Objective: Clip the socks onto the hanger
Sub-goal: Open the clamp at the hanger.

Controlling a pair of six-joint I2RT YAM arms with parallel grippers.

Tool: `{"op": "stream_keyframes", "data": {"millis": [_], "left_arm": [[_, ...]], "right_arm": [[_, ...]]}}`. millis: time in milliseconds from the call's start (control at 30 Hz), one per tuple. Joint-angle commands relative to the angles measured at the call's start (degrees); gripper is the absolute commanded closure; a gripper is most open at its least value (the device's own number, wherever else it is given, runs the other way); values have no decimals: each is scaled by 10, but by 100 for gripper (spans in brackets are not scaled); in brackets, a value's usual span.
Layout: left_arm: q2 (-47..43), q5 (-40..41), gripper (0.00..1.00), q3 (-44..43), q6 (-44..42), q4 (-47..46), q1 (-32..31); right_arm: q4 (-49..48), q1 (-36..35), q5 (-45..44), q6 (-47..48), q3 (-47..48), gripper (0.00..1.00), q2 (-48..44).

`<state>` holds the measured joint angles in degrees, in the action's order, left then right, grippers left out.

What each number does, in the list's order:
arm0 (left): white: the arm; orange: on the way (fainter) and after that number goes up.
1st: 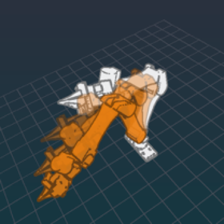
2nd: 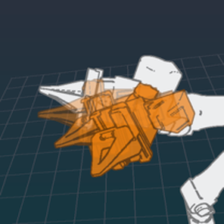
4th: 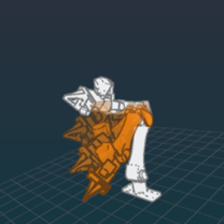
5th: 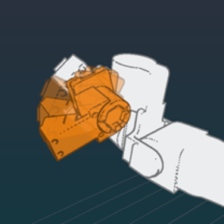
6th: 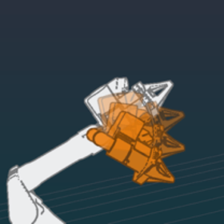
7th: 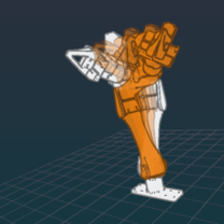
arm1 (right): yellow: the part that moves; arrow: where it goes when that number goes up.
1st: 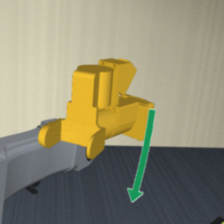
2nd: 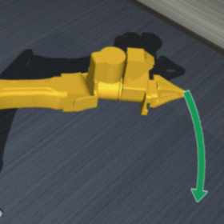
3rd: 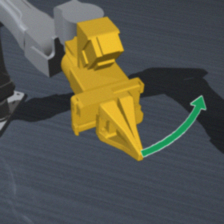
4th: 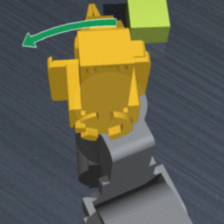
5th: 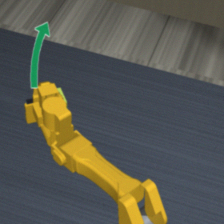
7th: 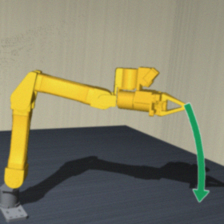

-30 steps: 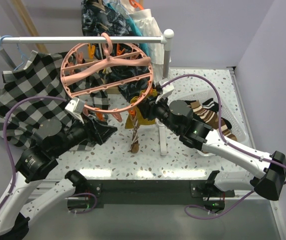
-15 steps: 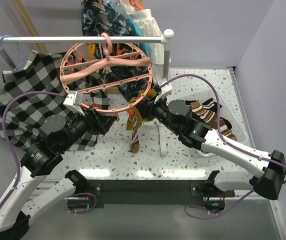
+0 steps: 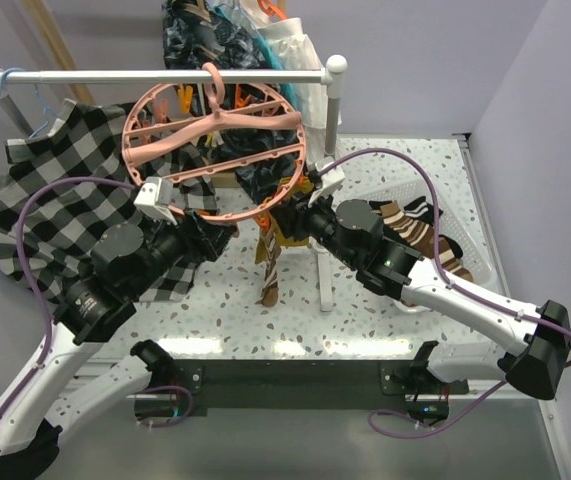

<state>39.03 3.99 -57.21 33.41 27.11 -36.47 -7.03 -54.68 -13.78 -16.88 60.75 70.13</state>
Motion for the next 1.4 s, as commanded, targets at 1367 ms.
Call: {"op": "stream_keyframes", "data": {"millis": [1367], "left_arm": [[9,45,51,1,-14,-50,0]], "right_arm": [[-50,-30,75,-25,28,62,25]]}}
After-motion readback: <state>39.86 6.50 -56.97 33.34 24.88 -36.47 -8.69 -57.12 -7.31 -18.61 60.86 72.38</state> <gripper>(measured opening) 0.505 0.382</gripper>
